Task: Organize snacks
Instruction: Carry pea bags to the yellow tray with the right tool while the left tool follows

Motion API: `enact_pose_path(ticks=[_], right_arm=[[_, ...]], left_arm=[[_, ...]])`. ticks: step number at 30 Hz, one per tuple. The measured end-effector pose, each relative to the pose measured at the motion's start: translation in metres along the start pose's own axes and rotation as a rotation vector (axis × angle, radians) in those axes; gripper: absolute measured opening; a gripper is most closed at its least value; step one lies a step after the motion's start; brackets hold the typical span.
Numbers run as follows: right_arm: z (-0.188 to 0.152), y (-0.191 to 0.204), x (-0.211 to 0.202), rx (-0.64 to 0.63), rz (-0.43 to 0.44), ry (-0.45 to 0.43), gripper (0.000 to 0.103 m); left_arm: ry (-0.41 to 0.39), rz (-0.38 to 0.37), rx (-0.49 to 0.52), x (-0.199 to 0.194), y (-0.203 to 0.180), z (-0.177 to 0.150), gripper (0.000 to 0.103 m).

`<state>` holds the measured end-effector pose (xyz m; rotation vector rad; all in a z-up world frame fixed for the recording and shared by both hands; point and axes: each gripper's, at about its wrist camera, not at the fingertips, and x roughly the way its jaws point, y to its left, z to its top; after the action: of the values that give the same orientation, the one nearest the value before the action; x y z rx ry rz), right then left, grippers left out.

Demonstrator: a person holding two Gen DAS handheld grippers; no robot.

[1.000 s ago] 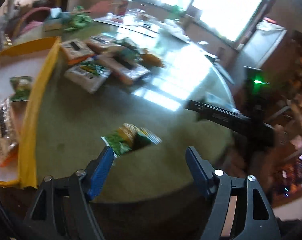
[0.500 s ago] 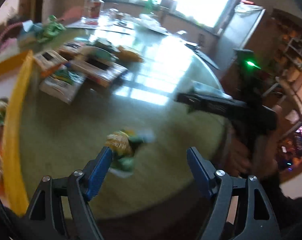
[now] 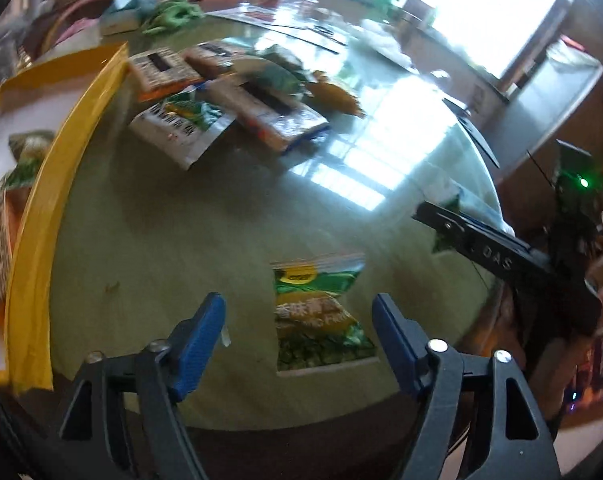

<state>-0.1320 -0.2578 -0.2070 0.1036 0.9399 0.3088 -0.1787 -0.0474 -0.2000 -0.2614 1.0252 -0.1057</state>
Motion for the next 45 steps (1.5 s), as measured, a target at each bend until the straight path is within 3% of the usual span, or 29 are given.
enact_pose_path(ticks=[2,4,16,23,29,34,45], right_arm=[[-0.001,0.004,0.000,-0.005,-0.025,-0.002,0.041],[-0.002,0.007,0.001,-0.012,-0.048,-0.008,0.041],[-0.006,0.024,-0.031,-0.016,0.082,-0.101,0.037],[0.005,0.085,-0.048,-0.118,0.208,-0.131,0.037],[0.019,0.149,-0.032,-0.200,0.317,-0.080,0.037],[0.037,0.209,-0.013,-0.284,0.352,-0.049,0.037],[0.073,0.293,0.043,-0.354,0.358,0.015,0.037]], left_arm=[[-0.018,0.054,0.024,0.001,-0.002,-0.003,0.042],[-0.033,0.075,0.042,0.001,-0.002,-0.005,0.038],[-0.196,-0.060,-0.078,-0.054,0.032,-0.008,0.035],[-0.319,-0.027,-0.176,-0.109,0.070,-0.001,0.035],[-0.399,0.084,-0.255,-0.144,0.122,0.009,0.035],[-0.448,0.290,-0.293,-0.146,0.166,0.028,0.035],[-0.430,0.420,-0.305,-0.131,0.216,0.048,0.035]])
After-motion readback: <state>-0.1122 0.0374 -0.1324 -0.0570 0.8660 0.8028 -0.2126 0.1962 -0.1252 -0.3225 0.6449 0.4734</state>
